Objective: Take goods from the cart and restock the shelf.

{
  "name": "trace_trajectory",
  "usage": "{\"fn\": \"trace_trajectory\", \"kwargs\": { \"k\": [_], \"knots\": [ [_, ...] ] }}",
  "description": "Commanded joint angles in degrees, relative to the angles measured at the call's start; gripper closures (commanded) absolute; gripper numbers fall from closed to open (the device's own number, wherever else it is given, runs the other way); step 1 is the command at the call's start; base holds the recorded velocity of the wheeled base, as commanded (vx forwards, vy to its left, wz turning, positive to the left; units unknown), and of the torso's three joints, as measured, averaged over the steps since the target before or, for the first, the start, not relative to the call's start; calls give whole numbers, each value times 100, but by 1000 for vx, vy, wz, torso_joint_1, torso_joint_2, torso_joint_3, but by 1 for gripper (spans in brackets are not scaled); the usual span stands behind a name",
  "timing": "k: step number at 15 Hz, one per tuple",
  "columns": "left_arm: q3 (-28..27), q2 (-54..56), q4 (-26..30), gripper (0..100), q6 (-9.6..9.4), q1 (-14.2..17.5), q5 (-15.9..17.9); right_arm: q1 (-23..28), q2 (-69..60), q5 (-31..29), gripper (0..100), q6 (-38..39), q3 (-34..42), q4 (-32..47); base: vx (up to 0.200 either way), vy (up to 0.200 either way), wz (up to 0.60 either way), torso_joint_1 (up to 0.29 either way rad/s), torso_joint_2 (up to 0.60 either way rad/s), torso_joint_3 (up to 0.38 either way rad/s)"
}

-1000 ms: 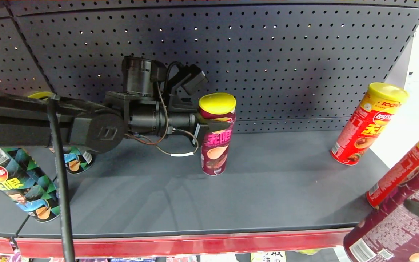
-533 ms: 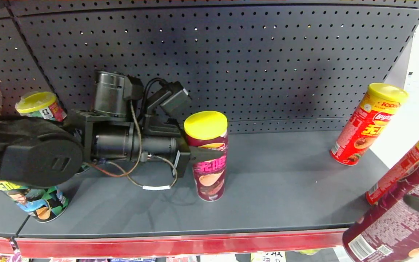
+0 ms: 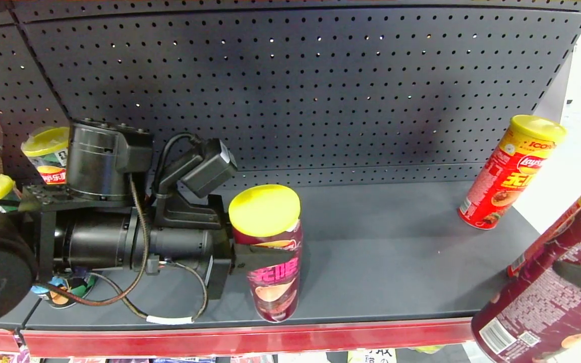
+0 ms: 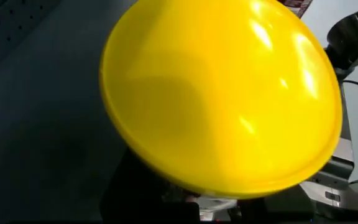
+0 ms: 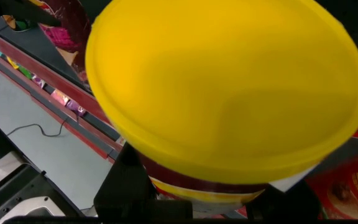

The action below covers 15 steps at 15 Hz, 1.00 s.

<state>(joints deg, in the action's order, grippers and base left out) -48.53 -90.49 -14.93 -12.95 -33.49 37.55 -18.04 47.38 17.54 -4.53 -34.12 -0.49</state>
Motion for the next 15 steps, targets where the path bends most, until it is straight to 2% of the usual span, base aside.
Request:
{"fn": "trace_trajectory", "kwargs": {
  "k": [1,7,8,15],
  "knots": [
    [28,49,-10,100,3,-17,16,2,87,4,100,-4,-60,-4,0,0,0,0,0,0],
    [19,-92,-27,100,-41,-9,-46,-24,324,21,100,-12,-218,-4,0,0,0,0,0,0],
    [28,-127,-124,0,-50,-17,-46,-59,544,21,100,-21,-341,-4,0,0,0,0,0,0],
    [212,58,-203,0,-24,-9,-72,-639,2222,171,100,-21,-1615,-13,0,0,0,0,0,0]
  ]
}}
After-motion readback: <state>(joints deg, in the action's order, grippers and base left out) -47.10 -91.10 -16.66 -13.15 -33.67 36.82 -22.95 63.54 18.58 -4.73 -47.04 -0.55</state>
